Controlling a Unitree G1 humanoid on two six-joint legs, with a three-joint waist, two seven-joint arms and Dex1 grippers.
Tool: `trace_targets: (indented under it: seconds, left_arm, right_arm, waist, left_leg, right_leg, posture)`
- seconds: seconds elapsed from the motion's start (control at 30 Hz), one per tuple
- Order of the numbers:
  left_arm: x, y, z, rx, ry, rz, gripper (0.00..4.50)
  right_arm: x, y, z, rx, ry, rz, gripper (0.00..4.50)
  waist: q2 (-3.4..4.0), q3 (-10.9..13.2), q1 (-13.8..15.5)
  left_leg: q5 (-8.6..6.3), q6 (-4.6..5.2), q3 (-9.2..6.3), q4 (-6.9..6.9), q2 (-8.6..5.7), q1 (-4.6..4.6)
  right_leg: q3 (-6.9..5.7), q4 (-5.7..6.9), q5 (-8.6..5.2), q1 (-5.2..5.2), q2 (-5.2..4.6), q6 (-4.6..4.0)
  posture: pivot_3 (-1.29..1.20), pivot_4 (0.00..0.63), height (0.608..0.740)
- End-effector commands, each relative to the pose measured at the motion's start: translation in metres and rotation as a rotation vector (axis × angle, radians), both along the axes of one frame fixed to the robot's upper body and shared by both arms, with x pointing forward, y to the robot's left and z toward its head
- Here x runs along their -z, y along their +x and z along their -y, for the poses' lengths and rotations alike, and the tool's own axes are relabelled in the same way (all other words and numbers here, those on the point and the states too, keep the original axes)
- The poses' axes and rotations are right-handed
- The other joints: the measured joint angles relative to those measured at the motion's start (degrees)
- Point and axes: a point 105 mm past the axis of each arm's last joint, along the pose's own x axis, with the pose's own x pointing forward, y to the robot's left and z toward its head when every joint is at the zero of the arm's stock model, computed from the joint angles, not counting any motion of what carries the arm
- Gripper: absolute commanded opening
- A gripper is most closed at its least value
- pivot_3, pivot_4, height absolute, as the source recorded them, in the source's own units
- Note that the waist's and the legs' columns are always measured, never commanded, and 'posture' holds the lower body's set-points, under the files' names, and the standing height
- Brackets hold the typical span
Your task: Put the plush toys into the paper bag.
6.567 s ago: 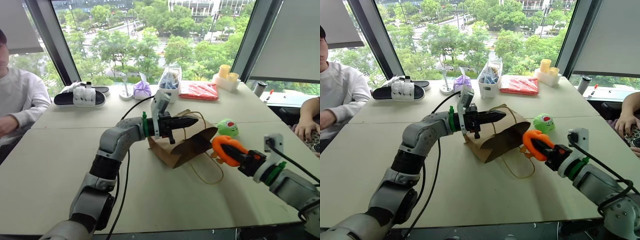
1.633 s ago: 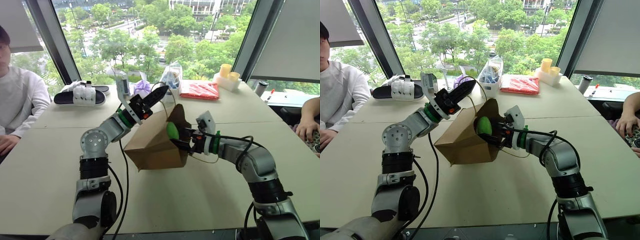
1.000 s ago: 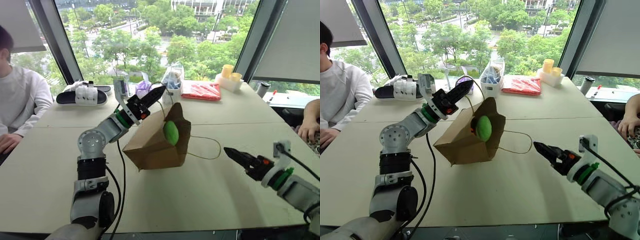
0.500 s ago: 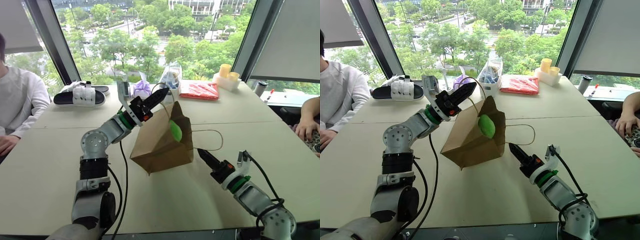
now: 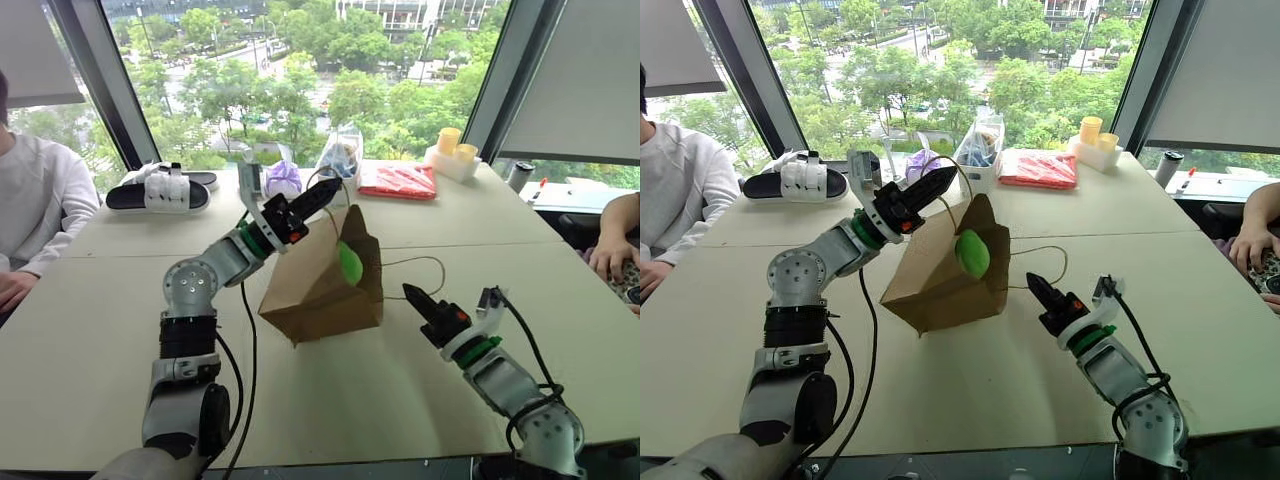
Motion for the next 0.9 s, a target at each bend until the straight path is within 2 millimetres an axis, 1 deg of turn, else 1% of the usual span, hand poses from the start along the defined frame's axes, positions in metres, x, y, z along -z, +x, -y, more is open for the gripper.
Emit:
trace_targets:
  seconds: [0.03,0.1,0.17,0.2,0.23,0.3,0.33,0.37,0.4,0.43,0.5,0.53,0.6,0.63,0.67,0.7,0.83,0.87,0.9]
  left_arm:
    - [-0.023,-0.013,-0.003,0.033,-0.008,0.106,0.00]
    - [-0.024,-0.015,-0.006,0.043,0.001,0.119,0.00]
    - [-0.022,-0.015,-0.007,0.047,0.013,0.121,0.00]
    - [-0.017,-0.014,-0.009,0.043,0.030,0.114,0.00]
    - [-0.005,-0.012,-0.010,0.028,0.076,0.107,0.00]
    - [0.022,-0.007,-0.014,-0.008,0.179,0.087,0.00]
    - [0.031,-0.007,-0.015,-0.014,0.206,0.080,0.00]
    - [0.035,-0.007,-0.016,-0.015,0.216,0.078,0.00]
    - [0.037,-0.006,-0.016,-0.023,0.211,0.073,0.00]
    - [0.037,-0.005,-0.016,-0.032,0.201,0.067,0.00]
    - [0.036,-0.003,-0.015,-0.039,0.185,0.061,0.00]
    - [0.036,-0.004,-0.014,-0.034,0.183,0.061,0.00]
    - [0.037,-0.003,-0.012,-0.038,0.181,0.060,0.56]
    - [0.036,-0.004,-0.011,-0.030,0.177,0.063,0.91]
    - [0.036,-0.005,-0.010,-0.026,0.172,0.064,1.46]
    - [0.035,-0.006,-0.010,-0.018,0.163,0.063,1.90]
    - [0.033,-0.010,-0.012,-0.005,0.163,0.069,3.99]
    - [0.035,-0.010,-0.013,-0.013,0.186,0.073,4.48]
    - [0.036,-0.011,-0.014,-0.018,0.203,0.075,4.48]
  right_arm:
    - [-0.077,-0.016,0.006,-0.054,0.013,0.281,0.04]
    - [-0.098,-0.022,0.005,-0.096,-0.005,0.349,0.04]
    - [-0.105,-0.025,0.003,-0.126,-0.022,0.365,0.04]
    - [-0.106,-0.025,0.000,-0.138,-0.050,0.364,0.04]
    - [-0.106,-0.026,-0.005,-0.165,-0.079,0.365,0.04]
    - [-0.102,-0.030,-0.015,-0.209,-0.112,0.354,0.04]
    - [-0.097,-0.030,-0.019,-0.222,-0.118,0.337,0.04]
    - [-0.093,-0.030,-0.021,-0.227,-0.121,0.325,0.04]
    - [-0.084,-0.030,-0.025,-0.236,-0.141,0.296,0.04]
    - [-0.077,-0.031,-0.027,-0.247,-0.150,0.275,0.04]
    - [-0.069,-0.033,-0.030,-0.255,-0.152,0.252,0.04]
    - [-0.067,-0.033,-0.030,-0.252,-0.156,0.247,0.29]
    - [-0.061,-0.035,-0.030,-0.260,-0.169,0.235,0.87]
    - [-0.060,-0.036,-0.030,-0.262,-0.175,0.233,1.33]
    - [-0.059,-0.037,-0.030,-0.264,-0.178,0.232,1.89]
    - [-0.058,-0.038,-0.029,-0.265,-0.181,0.232,2.33]
    - [-0.056,-0.044,-0.022,-0.256,-0.204,0.224,4.35]
    - [-0.057,-0.050,-0.021,-0.276,-0.209,0.224,4.50]
    - [-0.056,-0.055,-0.021,-0.292,-0.212,0.224,4.50]
  waist:
    - [0.01,0.01,0.00]
    - [0.03,0.02,-0.02]
    - [0.01,0.01,0.00]
    - [-0.01,0.00,-0.01]
    - [-0.01,0.00,-0.01]
    - [0.02,-0.01,-0.15]
    - [0.02,-0.01,-0.22]
    - [0.02,-0.01,-0.20]
    - [0.01,-0.01,-0.09]
    - [-0.03,0.02,0.05]
    - [-0.08,0.05,0.35]
    - [-0.08,0.04,0.41]
    - [-0.09,0.04,0.30]
    - [-0.09,0.04,0.27]
    - [-0.09,0.04,0.21]
    - [-0.09,0.04,0.17]
    - [-0.08,0.04,0.03]
    - [-0.08,0.04,0.09]
    - [-0.09,0.04,0.13]
  left_leg:
    - [0.00,0.00,0.00,0.00,0.00,0.01]
    - [0.00,0.00,0.00,0.00,0.00,0.00]
    - [0.00,0.01,-0.01,-0.02,0.02,0.01]
    - [0.00,0.01,-0.02,-0.08,0.02,0.03]
    - [0.00,0.01,-0.03,-0.14,0.03,0.03]
    - [0.00,0.01,0.02,-0.18,0.02,0.03]
    - [0.00,0.01,0.06,-0.21,0.03,0.07]
    - [0.00,0.01,0.08,-0.26,0.03,0.07]
    - [0.00,0.01,0.07,-0.27,0.04,0.07]
    - [0.01,0.01,0.05,-0.27,0.04,0.02]
    - [0.02,-0.01,-0.01,-0.22,0.03,-0.07]
    - [0.01,-0.01,-0.01,-0.21,0.02,-0.07]
    - [0.01,-0.01,0.00,-0.21,-0.01,-0.03]
    - [0.01,0.00,0.00,-0.20,-0.01,-0.02]
    - [0.01,0.00,0.00,-0.20,-0.01,-0.02]
    - [0.01,-0.01,0.00,-0.21,-0.01,-0.02]
    - [0.01,-0.01,0.00,-0.24,0.01,-0.01]
    - [0.01,0.00,0.00,-0.24,0.01,0.00]
    - [0.01,0.00,0.00,-0.24,0.01,-0.01]
  right_leg:
    - [-0.01,0.00,0.00,0.01,0.00,0.00]
    - [0.00,-0.01,0.00,0.01,0.00,0.00]
    - [-0.04,-0.03,0.00,0.02,0.01,0.00]
    - [-0.07,-0.04,-0.01,0.04,0.01,0.00]
    - [-0.09,-0.07,-0.01,0.05,0.01,0.00]
    - [-0.05,-0.08,-0.01,0.02,0.00,0.00]
    - [-0.02,-0.08,-0.01,0.02,0.00,0.00]
    - [0.01,-0.08,-0.01,-0.02,0.00,-0.01]
    - [0.00,-0.07,-0.01,-0.03,0.00,-0.01]
    - [0.00,-0.07,-0.01,-0.07,0.00,-0.01]
    - [-0.02,-0.08,-0.01,-0.09,-0.01,-0.01]
    - [-0.02,-0.10,-0.01,-0.07,-0.03,-0.01]
    - [-0.01,-0.14,-0.01,-0.01,-0.08,-0.01]
    - [-0.01,-0.14,0.00,0.00,-0.08,-0.01]
    - [-0.01,-0.13,-0.01,0.00,-0.08,-0.01]
    - [-0.02,-0.12,-0.01,-0.01,-0.07,-0.01]
    - [-0.02,-0.11,-0.01,-0.03,-0.04,-0.01]
    - [-0.02,-0.11,-0.01,-0.03,-0.04,-0.01]
    - [-0.02,-0.11,-0.01,-0.03,-0.05,-0.01]
  posture:
    - [0.00,0.150,0.740]
    - [0.00,0.150,0.740]
    - [0.00,0.150,0.740]
    - [0.00,0.150,0.740]
    - [0.00,0.150,0.740]
    - [0.00,0.150,0.740]
    - [0.00,0.150,0.740]
    - [0.00,0.150,0.740]
    - [0.00,0.150,0.740]
    - [0.00,0.150,0.740]
    - [0.00,0.150,0.740]
    - [0.00,0.150,0.740]
    - [0.00,0.150,0.740]
    - [0.00,0.150,0.740]
    - [0.00,0.150,0.740]
    - [0.00,0.150,0.740]
    - [0.00,0.150,0.740]
    - [0.00,0.150,0.740]
    - [0.00,0.150,0.740]
